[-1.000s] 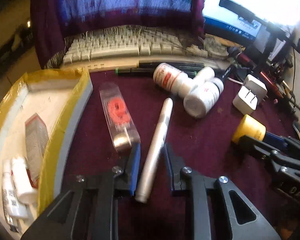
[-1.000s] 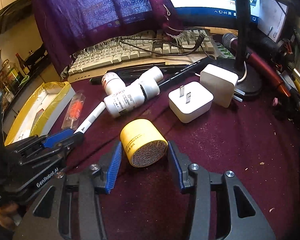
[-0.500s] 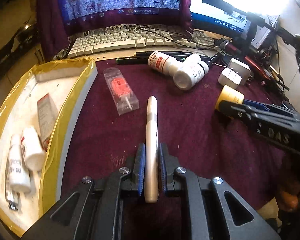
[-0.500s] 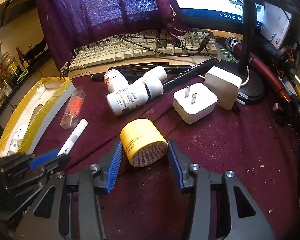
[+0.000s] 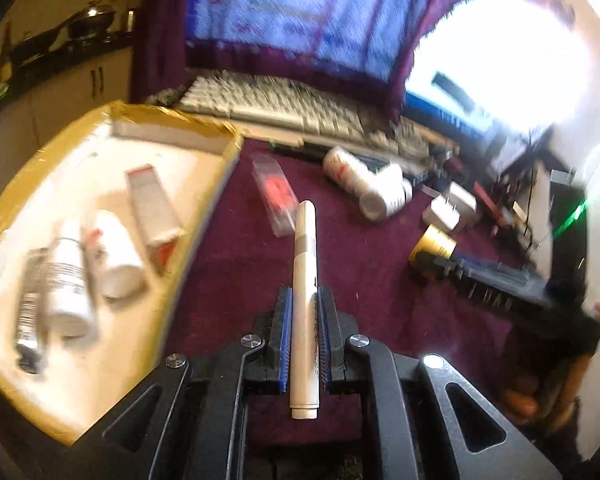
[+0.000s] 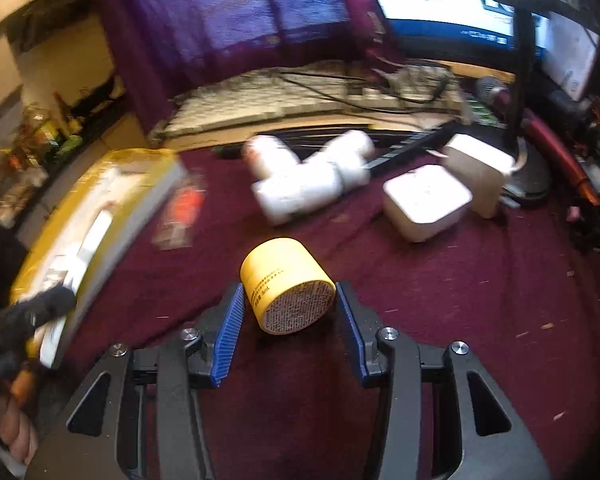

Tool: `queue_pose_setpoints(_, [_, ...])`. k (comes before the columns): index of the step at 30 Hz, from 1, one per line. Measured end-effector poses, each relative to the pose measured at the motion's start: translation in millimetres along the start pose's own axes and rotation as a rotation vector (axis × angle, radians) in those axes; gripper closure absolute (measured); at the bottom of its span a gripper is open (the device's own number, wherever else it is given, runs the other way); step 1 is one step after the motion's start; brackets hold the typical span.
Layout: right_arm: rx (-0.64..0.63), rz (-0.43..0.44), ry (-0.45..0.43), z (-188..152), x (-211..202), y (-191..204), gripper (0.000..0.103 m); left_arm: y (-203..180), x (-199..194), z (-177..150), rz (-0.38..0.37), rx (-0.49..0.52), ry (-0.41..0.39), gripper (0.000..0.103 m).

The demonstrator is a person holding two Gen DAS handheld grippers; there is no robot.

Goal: Organize objects
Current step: 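Place the white marker with the left tool while the right tool places the yellow jar in the tray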

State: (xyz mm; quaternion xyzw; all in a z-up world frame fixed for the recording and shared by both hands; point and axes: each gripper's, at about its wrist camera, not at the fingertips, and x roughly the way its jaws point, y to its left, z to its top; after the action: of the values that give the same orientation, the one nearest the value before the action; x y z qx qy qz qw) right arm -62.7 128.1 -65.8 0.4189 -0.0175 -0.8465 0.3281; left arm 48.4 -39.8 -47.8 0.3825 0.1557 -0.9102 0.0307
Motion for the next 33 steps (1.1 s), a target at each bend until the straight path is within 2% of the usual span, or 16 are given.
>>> queue_pose_setpoints(4, [-0.072,0.086,-0.018,0,-9,36,0.059,26,-27,16,0.017,-0.04,-0.063,0.093])
queue_pose_setpoints(7, [-0.123,0.148,-0.015,10,-9,65,0.059,58,-42,27,0.076,-0.101,-0.094,0.093])
queue_pose_setpoints(10, [-0.166,0.173,-0.006,19,-1,92,0.059,94,-47,33,0.123,-0.172,-0.107,0.093])
queue_pose_setpoints(15, [-0.22,0.158,0.039,39,32,131,0.059,140,-47,41,0.175,-0.256,-0.123,0.093])
queue_pose_setpoints(18, [-0.208,0.137,0.057,54,51,146,0.059,157,-38,52,0.215,-0.28,-0.097,0.093])
queue_pose_setpoints(21, [-0.193,0.124,0.078,69,70,155,0.059,173,-23,65,0.221,-0.326,-0.067,0.093])
queue_pose_setpoints(28, [-0.243,0.013,0.109,84,110,171,0.059,186,11,86,0.281,-0.293,0.036,0.093])
queue_pose_setpoints(30, [-0.247,-0.003,0.112,85,116,172,0.059,183,20,86,0.281,-0.282,0.062,0.093])
queue_pose_setpoints(33, [-0.269,-0.01,0.118,82,121,177,0.059,176,25,86,0.321,-0.249,0.081,0.093])
